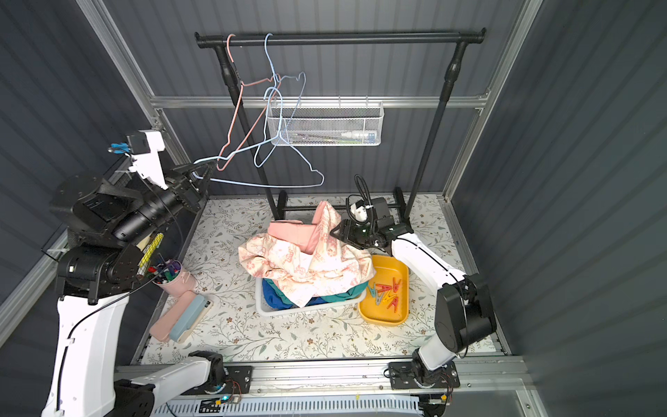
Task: Remove the clothespins securing jackets to the hanger
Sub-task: Remove the jacket from the hanger, then place the hanger at the clothesline.
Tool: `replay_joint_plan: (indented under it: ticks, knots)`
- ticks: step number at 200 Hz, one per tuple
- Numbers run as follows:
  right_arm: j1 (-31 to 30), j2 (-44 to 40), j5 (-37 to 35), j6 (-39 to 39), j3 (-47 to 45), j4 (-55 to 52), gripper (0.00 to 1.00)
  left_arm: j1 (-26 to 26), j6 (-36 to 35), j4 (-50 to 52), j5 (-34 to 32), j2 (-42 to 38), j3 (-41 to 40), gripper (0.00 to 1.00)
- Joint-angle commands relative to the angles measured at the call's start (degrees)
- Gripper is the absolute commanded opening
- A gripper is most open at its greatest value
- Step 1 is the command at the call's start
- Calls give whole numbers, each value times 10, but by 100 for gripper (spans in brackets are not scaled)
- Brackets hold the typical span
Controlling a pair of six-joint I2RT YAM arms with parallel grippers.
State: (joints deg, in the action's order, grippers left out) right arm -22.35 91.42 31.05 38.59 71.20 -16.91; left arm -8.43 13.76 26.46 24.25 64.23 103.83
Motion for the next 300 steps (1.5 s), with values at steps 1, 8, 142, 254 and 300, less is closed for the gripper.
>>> replay_joint_plan:
  ticks: [1, 8, 142, 254, 300]
  knots:
    - [4, 5, -16, 11, 24, -17, 65, 0, 5, -17, -3, -5, 3, 0]
    - [9, 0, -11, 15, 26, -14, 67, 0, 10, -28, 8, -9, -7, 0]
    - [180, -29, 294, 388, -32, 621, 86, 0, 162, -242, 213, -1, -149, 0]
    - [182, -48, 335, 420, -55, 666, 80, 2, 195, -266, 201, 20, -176, 0]
    - [193, -43, 332, 476, -64, 738, 87, 3, 190, -262, 195, 19, -191, 0]
